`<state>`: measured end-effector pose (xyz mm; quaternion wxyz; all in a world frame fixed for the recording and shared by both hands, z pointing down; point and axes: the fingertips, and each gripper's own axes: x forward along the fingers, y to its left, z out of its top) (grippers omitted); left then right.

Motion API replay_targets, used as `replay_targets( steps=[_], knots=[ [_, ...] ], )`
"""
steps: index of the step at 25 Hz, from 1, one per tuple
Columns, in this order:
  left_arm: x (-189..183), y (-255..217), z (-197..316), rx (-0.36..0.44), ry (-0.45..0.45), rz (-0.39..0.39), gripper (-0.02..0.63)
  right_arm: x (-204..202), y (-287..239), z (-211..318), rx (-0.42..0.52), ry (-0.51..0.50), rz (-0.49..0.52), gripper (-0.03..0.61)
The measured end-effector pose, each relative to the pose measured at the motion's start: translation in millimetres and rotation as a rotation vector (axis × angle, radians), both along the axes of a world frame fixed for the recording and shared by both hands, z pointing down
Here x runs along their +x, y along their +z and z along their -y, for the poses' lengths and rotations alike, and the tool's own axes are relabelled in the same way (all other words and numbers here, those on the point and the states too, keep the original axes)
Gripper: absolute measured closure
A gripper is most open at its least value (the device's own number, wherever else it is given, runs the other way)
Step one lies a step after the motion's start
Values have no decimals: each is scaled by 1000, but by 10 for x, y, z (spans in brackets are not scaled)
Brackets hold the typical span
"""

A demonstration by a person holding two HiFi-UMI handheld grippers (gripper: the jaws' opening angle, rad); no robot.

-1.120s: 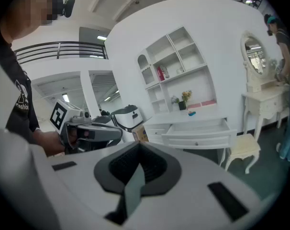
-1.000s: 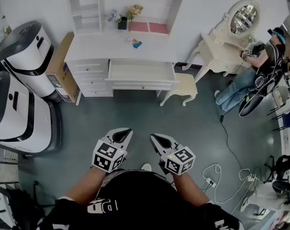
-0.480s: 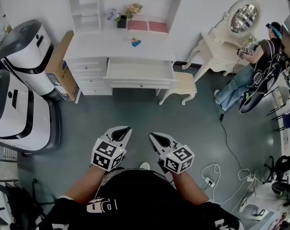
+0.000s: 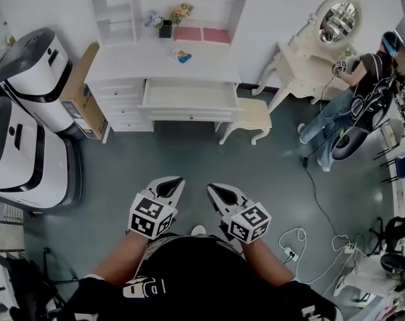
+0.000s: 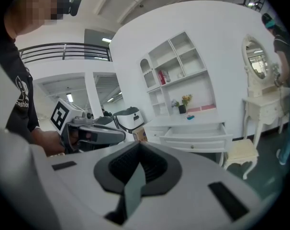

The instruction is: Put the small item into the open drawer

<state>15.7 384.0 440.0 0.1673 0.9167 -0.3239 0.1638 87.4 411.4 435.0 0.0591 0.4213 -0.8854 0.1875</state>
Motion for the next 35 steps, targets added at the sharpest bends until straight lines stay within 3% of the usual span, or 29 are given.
replay_targets(
  steps=[15, 26, 35],
  knots=[
    [690, 47, -317, 1, -29, 26, 600, 715, 75, -180, -5, -27, 28, 571],
    [649, 177, -292, -47, -40, 51, 600, 631, 196, -81, -40, -48, 60, 571],
    [613, 183, 248, -53, -25, 18, 600, 588, 273, 374, -69, -26, 28, 571]
  ],
)
